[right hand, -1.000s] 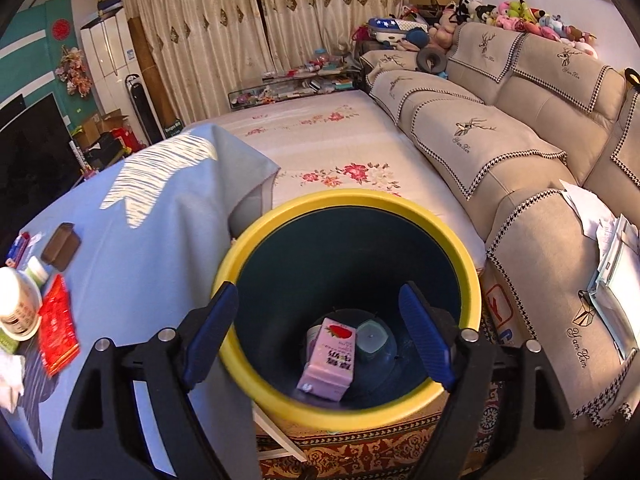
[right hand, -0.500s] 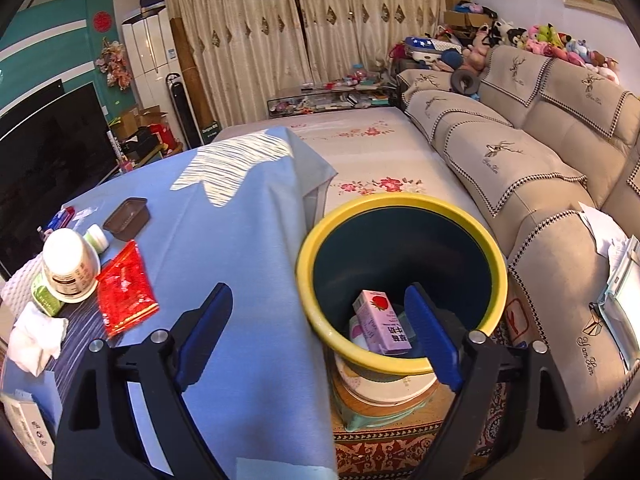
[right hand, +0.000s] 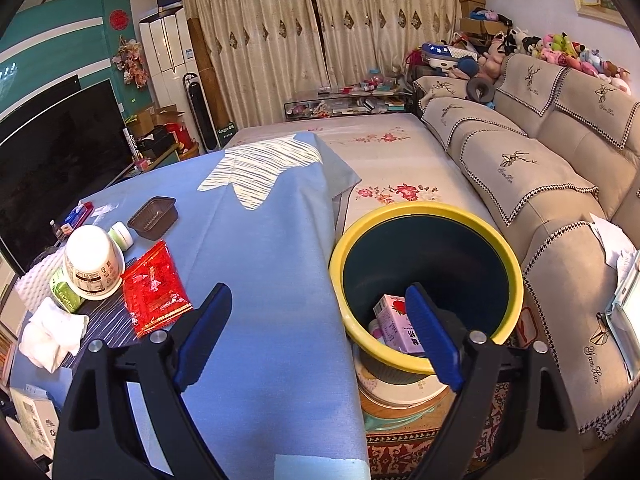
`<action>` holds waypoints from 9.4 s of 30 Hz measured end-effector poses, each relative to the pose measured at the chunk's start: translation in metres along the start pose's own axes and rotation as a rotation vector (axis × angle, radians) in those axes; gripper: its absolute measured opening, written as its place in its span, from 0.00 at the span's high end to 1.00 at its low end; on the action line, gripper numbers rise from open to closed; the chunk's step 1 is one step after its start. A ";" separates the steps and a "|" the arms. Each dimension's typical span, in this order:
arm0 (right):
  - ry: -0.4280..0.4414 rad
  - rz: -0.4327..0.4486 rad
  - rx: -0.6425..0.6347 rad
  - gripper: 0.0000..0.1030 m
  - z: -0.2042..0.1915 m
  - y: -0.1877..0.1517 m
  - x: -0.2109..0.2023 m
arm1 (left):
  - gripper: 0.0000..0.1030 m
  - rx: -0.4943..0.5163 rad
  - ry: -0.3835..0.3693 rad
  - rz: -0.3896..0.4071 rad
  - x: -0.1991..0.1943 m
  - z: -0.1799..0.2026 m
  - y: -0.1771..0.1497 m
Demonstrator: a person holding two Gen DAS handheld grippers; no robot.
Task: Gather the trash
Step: 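Grasp the white receipt card with the left gripper and lift it, then carry the receipt card over the bin and open the left gripper, then move both tools back over the table toward the red snack bag, then grasp the red snack bag with the right gripper and drop it into the bin, then grasp the white yogurt cup with the left gripper and lift it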
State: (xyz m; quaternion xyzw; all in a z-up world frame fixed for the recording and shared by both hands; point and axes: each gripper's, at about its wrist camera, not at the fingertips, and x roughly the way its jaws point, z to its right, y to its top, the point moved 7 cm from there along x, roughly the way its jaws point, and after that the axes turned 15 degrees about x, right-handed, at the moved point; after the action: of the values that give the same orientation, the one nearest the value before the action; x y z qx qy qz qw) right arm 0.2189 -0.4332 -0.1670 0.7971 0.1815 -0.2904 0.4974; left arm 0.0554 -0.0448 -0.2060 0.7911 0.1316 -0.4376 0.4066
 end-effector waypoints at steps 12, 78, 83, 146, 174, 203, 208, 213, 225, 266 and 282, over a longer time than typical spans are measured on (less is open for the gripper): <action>0.005 -0.018 0.012 0.19 0.004 -0.006 0.006 | 0.22 -0.054 -0.078 0.055 0.039 0.016 0.068; -0.060 0.013 0.191 0.15 0.116 -0.027 -0.040 | 0.26 0.336 -0.267 0.128 0.054 0.069 0.307; -0.113 0.046 0.237 0.15 0.150 -0.028 -0.056 | 0.26 0.376 -0.321 0.123 0.079 0.115 0.370; 0.169 -0.248 -0.294 0.13 -0.125 -0.090 0.022 | 0.05 -0.488 0.260 0.317 -0.048 -0.145 0.121; 0.151 -0.380 -0.487 0.64 -0.166 -0.076 0.090 | 0.05 -0.539 0.208 0.274 -0.026 -0.149 0.086; -0.046 -0.218 -0.082 0.72 0.006 0.015 0.073 | 0.05 -0.470 0.176 0.258 -0.013 -0.125 0.112; -0.149 -0.220 0.007 0.72 0.061 0.026 0.093 | 0.05 -0.440 0.164 0.255 -0.009 -0.114 0.124; -0.220 -0.248 0.066 0.68 0.100 0.025 0.117 | 0.05 -0.402 0.152 0.252 -0.005 -0.105 0.138; -0.251 -0.237 0.139 0.25 0.137 0.020 0.128 | 0.05 -0.330 0.121 0.241 0.009 -0.082 0.167; -0.088 -0.211 0.107 0.23 0.103 0.007 0.092 | 0.07 0.237 0.410 0.068 0.117 -0.042 0.280; -0.080 -0.226 0.104 0.23 0.105 0.001 0.092 | 0.28 0.190 0.360 0.005 0.138 -0.058 0.271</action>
State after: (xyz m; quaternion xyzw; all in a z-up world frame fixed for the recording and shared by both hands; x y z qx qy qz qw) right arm 0.2598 -0.5279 -0.2610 0.7839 0.2349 -0.3853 0.4265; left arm 0.3230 -0.1931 -0.1562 0.8917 0.1585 -0.2985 0.3010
